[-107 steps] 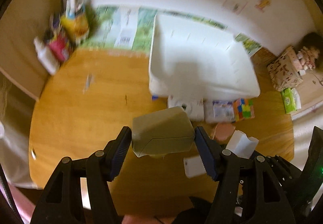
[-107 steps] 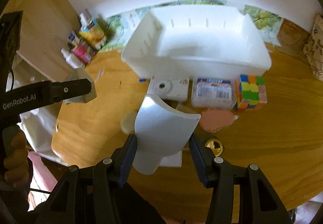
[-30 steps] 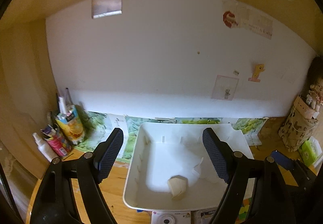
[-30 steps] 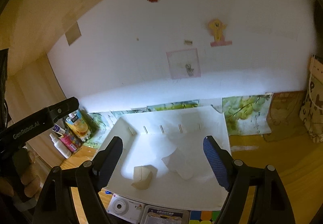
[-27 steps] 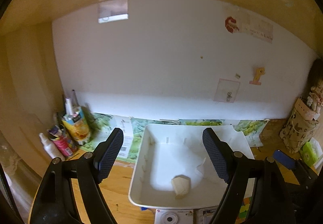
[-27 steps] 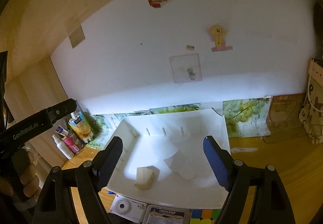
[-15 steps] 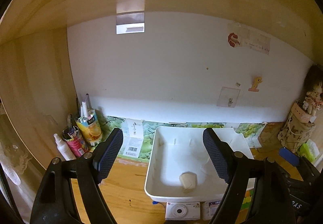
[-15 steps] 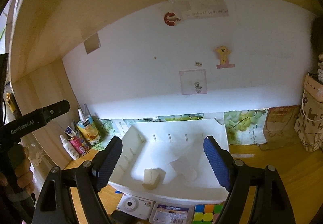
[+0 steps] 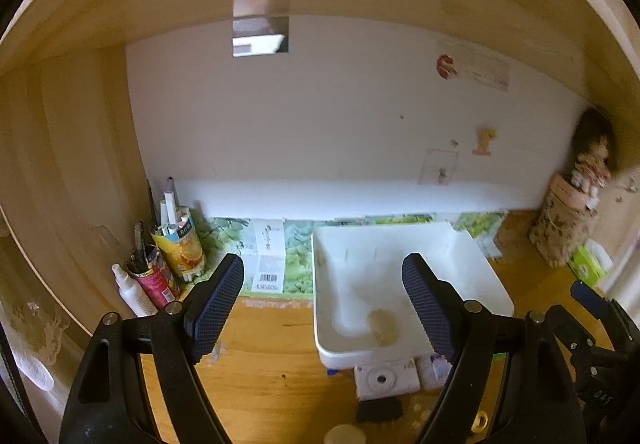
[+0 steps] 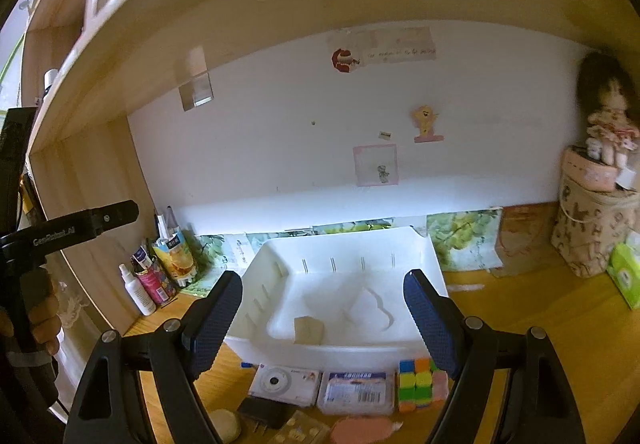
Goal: Organize rigid objects
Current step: 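Withdraw both tools from the bin back toward the desk items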
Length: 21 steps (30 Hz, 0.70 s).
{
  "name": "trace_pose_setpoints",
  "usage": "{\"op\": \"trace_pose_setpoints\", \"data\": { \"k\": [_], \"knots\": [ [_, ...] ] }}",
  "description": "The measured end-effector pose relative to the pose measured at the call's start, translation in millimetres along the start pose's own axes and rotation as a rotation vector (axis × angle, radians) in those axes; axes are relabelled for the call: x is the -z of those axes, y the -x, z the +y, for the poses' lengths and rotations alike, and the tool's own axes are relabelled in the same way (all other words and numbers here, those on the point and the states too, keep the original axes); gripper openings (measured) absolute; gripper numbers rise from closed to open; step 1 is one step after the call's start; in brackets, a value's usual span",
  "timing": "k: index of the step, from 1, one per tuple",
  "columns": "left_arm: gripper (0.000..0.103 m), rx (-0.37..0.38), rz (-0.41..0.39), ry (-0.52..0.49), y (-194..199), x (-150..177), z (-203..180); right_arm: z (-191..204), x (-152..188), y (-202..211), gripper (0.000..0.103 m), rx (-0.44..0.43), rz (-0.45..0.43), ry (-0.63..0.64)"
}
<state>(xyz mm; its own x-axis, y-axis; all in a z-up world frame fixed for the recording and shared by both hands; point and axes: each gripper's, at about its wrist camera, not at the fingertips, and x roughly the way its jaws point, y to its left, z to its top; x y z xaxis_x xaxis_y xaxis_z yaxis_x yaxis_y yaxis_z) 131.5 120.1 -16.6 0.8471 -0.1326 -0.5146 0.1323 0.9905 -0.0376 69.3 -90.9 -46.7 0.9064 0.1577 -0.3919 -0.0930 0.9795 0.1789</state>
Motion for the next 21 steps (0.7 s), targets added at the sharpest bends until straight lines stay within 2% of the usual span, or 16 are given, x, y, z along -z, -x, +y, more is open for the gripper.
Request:
{"op": "trace_pose_setpoints", "data": {
  "k": [12,21],
  "knots": [
    [0.088,0.134,0.092,-0.118,4,29,16,39,43,36,0.083,0.149,0.011,-0.084],
    [0.088,0.258,0.219,-0.198,-11,55,17,58,78,45,0.083,0.241,0.066,-0.155]
  ]
}}
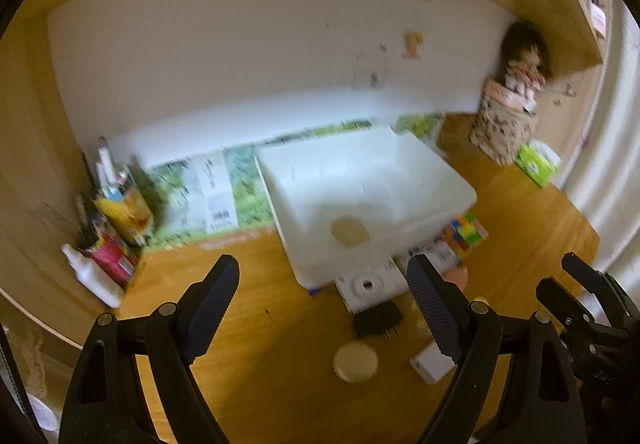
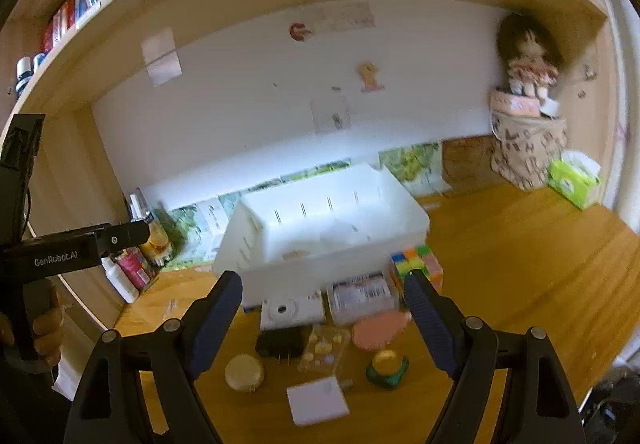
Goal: Organize rigid objects
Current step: 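Withdraw both tools from the bin back toward the desk items, then grasp the gold compact with the left tool while the right tool grasps the white charger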
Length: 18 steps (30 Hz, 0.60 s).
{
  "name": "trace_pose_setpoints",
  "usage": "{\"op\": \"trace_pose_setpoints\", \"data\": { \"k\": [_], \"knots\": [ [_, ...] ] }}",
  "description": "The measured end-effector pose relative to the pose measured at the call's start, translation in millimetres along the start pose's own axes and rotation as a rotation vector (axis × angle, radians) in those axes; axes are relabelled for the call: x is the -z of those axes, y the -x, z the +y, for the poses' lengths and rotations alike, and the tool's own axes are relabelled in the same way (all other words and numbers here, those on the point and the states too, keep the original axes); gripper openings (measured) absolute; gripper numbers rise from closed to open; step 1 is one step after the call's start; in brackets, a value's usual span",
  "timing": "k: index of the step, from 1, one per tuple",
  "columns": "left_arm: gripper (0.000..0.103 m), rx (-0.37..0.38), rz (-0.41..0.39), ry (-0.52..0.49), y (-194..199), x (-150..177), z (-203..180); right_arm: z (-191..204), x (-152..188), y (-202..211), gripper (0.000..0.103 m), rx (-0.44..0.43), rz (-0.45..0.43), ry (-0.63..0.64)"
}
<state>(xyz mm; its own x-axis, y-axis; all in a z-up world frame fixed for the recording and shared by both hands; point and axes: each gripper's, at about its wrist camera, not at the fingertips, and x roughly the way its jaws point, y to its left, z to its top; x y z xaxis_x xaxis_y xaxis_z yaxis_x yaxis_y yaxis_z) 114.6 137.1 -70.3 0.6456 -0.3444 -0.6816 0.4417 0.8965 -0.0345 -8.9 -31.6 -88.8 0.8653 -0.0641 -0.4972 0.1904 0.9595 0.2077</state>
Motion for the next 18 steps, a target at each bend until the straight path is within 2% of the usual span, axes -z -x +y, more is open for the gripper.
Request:
{"op": "trace_pose_setpoints", "data": {
  "k": [6,12,18],
  "knots": [
    [0.088,0.041,0.104,-0.051,-21,17,-4,-2,24,-2,0.083,0.046,0.060,-0.066],
    [0.088,0.083,0.278,-0.089,-52,36,-7,-5,43,-13,0.083,0.080,0.134,-0.133],
    [0.088,0.087,0.431,-0.123,-88,54,-10,-3,62,-31,0.083,0.076,0.242,-0.159]
  ]
}}
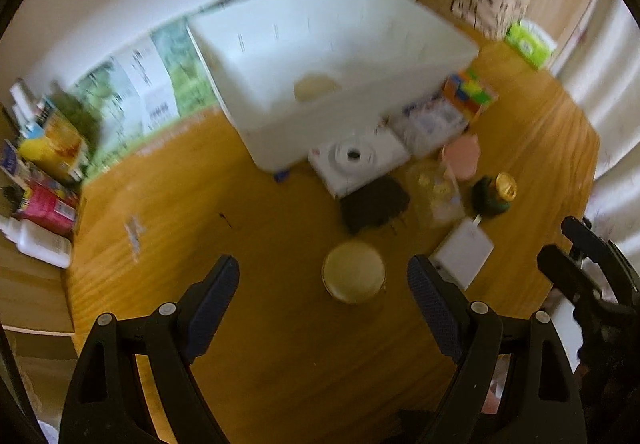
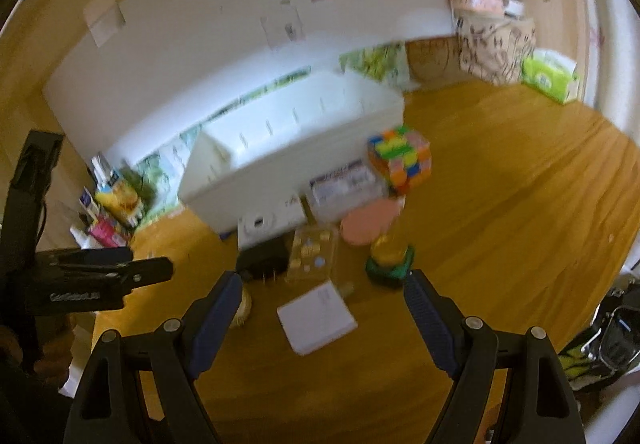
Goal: Organize rigid objects
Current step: 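Grasp the gold compact with the left tool while the right tool grasps the white charger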
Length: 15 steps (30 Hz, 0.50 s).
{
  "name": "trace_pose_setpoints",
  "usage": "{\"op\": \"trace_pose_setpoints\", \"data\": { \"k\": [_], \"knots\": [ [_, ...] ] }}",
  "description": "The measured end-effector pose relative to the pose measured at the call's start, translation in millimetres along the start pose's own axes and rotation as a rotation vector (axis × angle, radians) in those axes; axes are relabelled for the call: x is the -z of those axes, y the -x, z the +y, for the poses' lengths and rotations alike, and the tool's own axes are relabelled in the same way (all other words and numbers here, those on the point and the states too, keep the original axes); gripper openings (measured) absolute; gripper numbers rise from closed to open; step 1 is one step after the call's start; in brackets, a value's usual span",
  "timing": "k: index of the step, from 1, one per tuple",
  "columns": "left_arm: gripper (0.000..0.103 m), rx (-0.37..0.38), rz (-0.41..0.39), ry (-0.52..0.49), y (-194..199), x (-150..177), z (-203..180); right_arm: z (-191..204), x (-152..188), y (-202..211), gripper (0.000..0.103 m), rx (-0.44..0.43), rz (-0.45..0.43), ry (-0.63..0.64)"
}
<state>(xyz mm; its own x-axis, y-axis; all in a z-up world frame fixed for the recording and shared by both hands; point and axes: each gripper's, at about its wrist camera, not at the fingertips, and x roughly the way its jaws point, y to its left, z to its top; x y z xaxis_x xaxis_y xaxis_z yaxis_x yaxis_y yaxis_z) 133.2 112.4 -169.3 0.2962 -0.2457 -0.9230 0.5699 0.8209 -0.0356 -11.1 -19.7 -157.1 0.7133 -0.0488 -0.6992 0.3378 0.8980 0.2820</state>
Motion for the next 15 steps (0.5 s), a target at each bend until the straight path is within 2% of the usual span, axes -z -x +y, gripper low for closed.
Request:
{"op": "trace_pose_setpoints", "data": {
  "k": [7,15],
  "knots": [
    [0.088,0.014,0.141,0.017,-41,-1,-1,7,17,-34,0.083,0.016,0.144,0.056],
    [0.087,0.040,0.205,0.058,-64,3,-5,21,32,-61,0.083,0.030,0.232,0.196]
  ]
}}
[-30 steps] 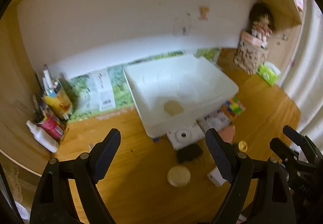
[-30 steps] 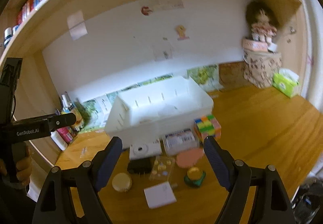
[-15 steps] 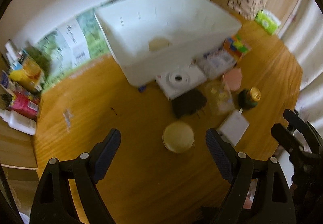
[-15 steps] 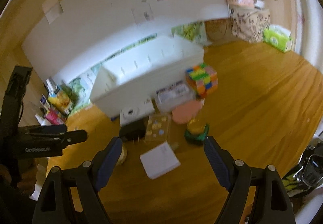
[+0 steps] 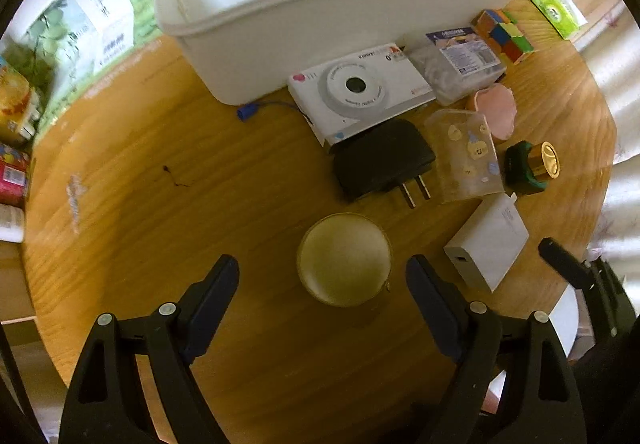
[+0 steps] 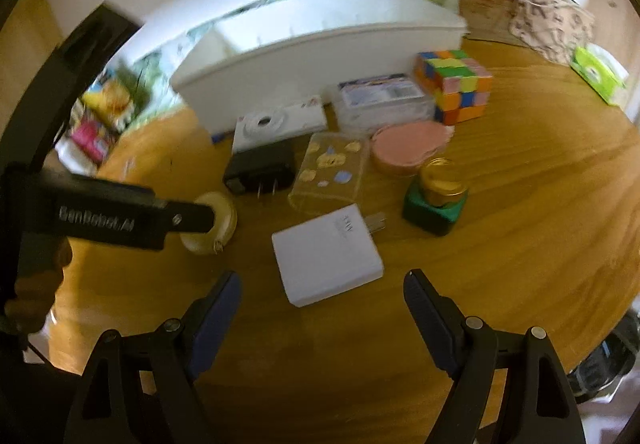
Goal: Organize rigid objects
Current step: 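Grasp the gold compact with the left tool while the right tool grasps the white charger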
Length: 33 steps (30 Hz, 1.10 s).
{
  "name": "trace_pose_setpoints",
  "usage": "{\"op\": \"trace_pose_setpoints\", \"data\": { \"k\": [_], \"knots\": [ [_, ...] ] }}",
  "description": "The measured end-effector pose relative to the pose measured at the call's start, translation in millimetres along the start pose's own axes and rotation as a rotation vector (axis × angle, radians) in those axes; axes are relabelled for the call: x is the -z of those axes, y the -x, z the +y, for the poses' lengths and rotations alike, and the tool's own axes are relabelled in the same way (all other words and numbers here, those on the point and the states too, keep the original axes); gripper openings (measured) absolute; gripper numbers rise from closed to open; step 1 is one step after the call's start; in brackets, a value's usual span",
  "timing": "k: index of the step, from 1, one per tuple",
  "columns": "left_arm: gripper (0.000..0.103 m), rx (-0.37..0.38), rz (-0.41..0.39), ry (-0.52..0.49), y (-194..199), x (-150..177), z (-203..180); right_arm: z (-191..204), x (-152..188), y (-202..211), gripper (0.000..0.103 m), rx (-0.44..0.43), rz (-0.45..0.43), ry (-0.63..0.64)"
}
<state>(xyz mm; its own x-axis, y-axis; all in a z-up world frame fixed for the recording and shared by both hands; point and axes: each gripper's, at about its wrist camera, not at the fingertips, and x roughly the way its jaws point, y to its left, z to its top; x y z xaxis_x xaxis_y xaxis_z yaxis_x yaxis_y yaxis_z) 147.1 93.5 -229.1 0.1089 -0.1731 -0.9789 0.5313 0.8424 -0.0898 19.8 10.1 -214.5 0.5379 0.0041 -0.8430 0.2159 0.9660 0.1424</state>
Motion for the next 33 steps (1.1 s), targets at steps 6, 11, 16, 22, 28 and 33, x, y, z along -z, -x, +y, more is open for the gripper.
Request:
{"op": "trace_pose_setpoints", "data": {
  "k": [6,11,16,22,28,33],
  "knots": [
    [0.084,-0.004,0.027,-0.003,-8,6,-3,10,4,-11,0.083,0.023,0.028,0.075],
    [0.081,-0.003,0.035,-0.001,-11,9,-3,8,4,-14,0.083,0.020,0.023,0.069],
    [0.073,0.008,0.067,0.010,-17,6,1,7,0,-19,0.083,0.027,0.029,0.044],
    [0.071,-0.017,0.068,-0.020,-18,0,-7,0,2,-20,0.073,0.038,0.034,0.009],
    [0.059,-0.017,0.063,-0.032,-14,-1,-10,0,7,-21,0.065,0.040,0.029,0.007],
    [0.059,-0.020,0.067,-0.029,-14,-2,-10,4,9,-21,0.052,0.048,0.028,0.035]
  ]
}}
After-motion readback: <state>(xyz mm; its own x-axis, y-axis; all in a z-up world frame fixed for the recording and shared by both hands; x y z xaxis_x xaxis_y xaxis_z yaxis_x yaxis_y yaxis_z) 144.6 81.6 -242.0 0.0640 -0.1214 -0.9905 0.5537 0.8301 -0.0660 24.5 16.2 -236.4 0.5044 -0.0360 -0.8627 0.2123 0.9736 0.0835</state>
